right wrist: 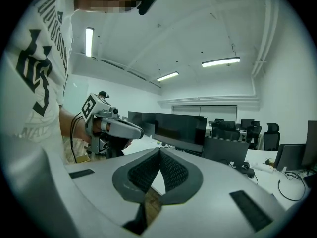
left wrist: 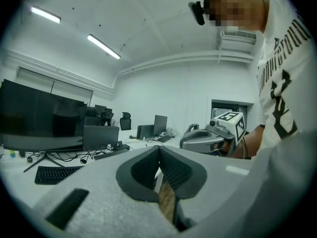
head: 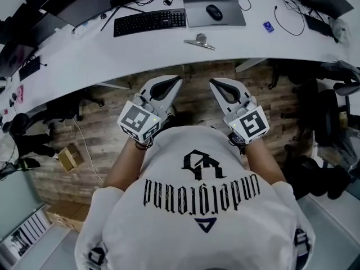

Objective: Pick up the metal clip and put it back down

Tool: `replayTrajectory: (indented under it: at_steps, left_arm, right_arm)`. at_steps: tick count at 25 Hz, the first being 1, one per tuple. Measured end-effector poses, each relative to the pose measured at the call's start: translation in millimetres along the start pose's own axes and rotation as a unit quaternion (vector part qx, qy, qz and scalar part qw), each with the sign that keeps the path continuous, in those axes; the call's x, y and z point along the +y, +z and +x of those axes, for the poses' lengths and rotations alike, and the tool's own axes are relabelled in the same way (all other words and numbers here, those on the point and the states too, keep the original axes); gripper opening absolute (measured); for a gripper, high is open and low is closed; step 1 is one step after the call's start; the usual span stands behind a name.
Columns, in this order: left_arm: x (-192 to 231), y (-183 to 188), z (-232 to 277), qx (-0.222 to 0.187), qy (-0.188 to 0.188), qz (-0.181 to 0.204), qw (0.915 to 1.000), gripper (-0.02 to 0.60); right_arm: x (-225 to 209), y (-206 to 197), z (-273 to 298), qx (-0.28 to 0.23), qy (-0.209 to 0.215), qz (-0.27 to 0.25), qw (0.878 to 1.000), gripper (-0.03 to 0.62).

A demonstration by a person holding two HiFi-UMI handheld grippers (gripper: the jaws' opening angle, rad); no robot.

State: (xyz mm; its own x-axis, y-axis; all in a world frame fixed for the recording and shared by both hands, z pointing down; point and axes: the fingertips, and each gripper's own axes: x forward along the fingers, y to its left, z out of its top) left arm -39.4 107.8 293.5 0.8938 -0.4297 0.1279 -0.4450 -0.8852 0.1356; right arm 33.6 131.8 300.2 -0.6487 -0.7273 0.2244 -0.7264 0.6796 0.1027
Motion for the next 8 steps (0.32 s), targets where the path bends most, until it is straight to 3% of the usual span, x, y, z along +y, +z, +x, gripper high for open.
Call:
replayTrajectory:
  at_steps: [8]
  left_arm:
    - [-58.6,-4.8,8.0,-0.003,0.012,0.005,0.9999,0.013]
  right_arm:
    - [10.6,-15.5,-54.1,-0.004,0.015,0.003,1.000,0.014]
